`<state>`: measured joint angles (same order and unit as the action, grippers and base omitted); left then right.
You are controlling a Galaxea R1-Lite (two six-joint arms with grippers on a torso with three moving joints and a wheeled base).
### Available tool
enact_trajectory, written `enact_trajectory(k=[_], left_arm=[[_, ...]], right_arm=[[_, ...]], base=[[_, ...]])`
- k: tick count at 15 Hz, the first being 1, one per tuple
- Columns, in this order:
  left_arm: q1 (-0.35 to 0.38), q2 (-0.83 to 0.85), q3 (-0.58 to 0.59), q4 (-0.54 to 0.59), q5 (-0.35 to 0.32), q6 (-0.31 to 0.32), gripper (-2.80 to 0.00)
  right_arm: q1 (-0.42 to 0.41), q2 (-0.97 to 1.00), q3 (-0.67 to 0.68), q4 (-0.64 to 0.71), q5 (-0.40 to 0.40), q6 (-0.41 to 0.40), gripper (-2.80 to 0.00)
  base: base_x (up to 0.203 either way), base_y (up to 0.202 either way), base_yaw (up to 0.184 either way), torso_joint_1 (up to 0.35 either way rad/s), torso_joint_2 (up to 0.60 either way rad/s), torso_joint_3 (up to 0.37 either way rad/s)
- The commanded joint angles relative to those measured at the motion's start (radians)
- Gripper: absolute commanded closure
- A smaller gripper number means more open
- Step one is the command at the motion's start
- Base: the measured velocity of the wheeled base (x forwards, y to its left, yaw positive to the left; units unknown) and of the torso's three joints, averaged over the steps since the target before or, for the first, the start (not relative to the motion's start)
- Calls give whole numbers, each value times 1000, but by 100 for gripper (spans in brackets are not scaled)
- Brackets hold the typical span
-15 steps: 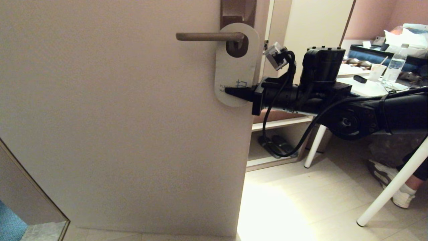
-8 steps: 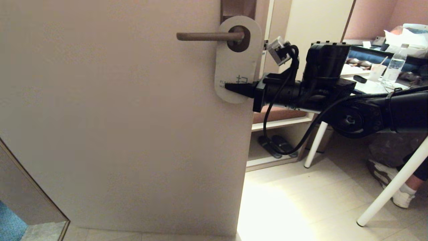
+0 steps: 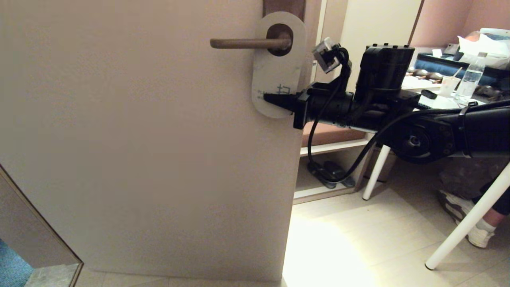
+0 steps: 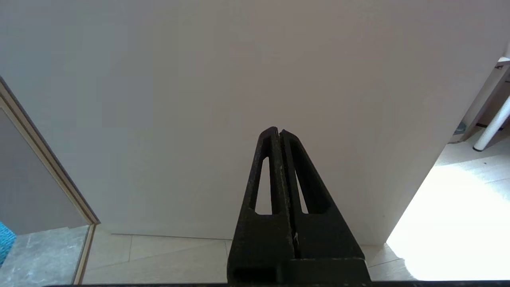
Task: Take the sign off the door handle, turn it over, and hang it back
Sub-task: Take down the sign
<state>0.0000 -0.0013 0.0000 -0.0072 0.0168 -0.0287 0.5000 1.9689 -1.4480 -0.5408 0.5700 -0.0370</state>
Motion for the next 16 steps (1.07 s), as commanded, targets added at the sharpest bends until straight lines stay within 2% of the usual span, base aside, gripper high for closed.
enact_trajectory(k=[1,9,16], left_arm=[[0,1,0,0,2,0,0],[0,1,0,0,0,0,0],[0,1,0,0,0,0,0]], right_arm=[[13,2,-3,2,-16,-1,0],[91,2,-17,47,-211,0,0],[129,28,-27,49,-266,0,0]], base=[[0,0,0,0,0,0],[0,0,0,0,0,0],[0,0,0,0,0,0]])
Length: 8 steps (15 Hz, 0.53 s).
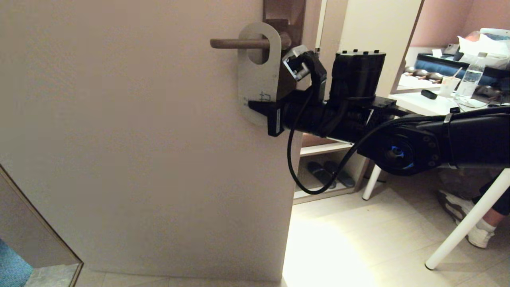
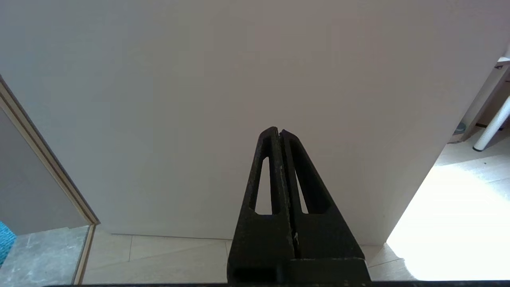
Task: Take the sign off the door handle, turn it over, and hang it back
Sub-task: Take down the sign
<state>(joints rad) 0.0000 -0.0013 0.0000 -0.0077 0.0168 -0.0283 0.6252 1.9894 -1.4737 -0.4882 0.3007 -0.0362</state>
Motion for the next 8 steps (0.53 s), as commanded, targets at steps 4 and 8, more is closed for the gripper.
enact_trajectory(k=[4,8], left_arm=[[0,1,0,0,0,-1,0],[0,1,0,0,1,-1,0]], right_arm=[[17,34,-36,34,-27,1,0],[42,79,-88,40,-74,4,0]], base=[[0,0,0,0,0,0],[0,0,0,0,0,0]])
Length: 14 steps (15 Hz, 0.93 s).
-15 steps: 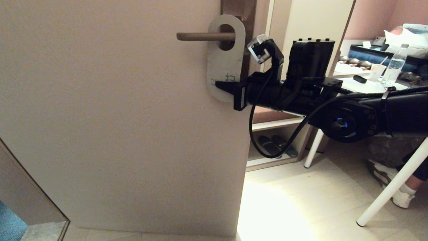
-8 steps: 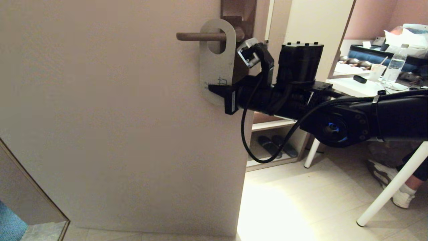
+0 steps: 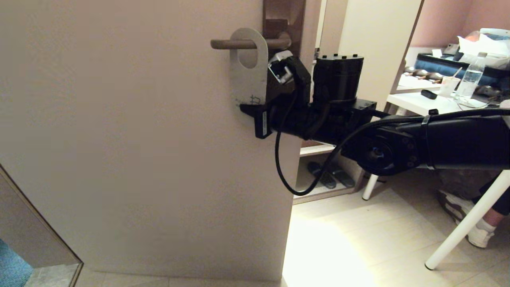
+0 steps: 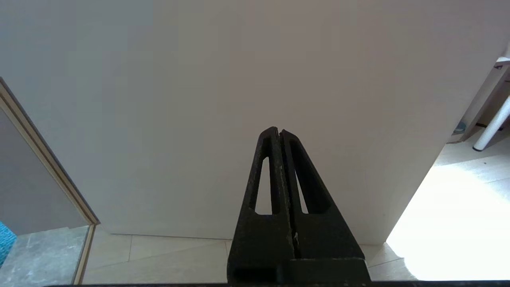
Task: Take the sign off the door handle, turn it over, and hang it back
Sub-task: Take down the sign
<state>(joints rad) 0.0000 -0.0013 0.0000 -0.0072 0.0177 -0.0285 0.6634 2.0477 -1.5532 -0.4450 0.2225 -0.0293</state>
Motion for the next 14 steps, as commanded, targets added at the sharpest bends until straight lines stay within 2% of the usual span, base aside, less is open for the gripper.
enact_trajectory(k=[1,6,10,14], left_arm=[[0,1,0,0,1,-1,0],[0,1,0,0,-1,-1,0],[0,1,0,0,0,-1,0],[0,1,0,0,1,-1,0]], right_arm=[[13,33,-30,0,-17,9,0],[21,55,-63,17,-45,29,0],[21,87,-131,16,-107,29,0],[24,123,-197,9,-114,29,0]], base=[[0,0,0,0,0,0],[0,0,0,0,0,0],[0,0,0,0,0,0],[0,0,0,0,0,0]])
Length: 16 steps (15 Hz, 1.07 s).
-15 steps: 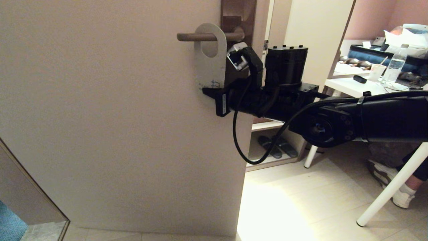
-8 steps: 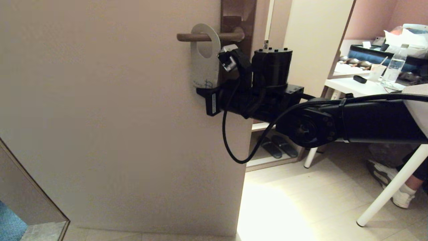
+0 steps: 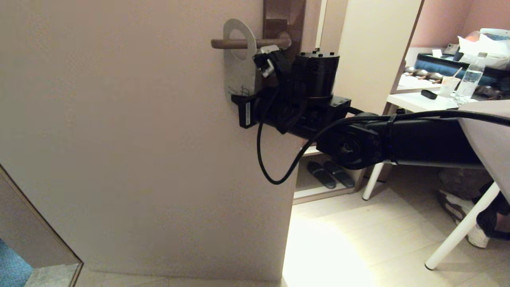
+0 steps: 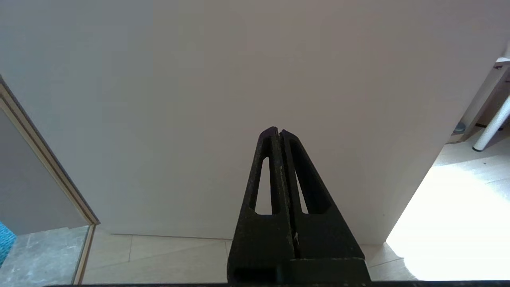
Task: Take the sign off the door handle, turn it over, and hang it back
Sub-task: Take down the sign
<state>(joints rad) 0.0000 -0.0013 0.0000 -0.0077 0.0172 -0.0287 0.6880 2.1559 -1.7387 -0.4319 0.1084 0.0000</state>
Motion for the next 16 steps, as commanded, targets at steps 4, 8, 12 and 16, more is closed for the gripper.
enact_trajectory(k=[4,8,12,16], left_arm=[[0,1,0,0,0,0,0],[0,1,0,0,0,0,0],[0,1,0,0,1,0,0],[0,1,0,0,1,0,0]], right_arm=[[21,41,-37,-8,0,0,0],[45,76,-74,-45,-7,2,0],[56,87,-81,-56,-19,3,0],[61,94,-81,-57,-19,3,0]], base=[[0,0,0,0,0,0],[0,0,0,0,0,0],[0,0,0,0,0,0],[0,0,0,0,0,0]])
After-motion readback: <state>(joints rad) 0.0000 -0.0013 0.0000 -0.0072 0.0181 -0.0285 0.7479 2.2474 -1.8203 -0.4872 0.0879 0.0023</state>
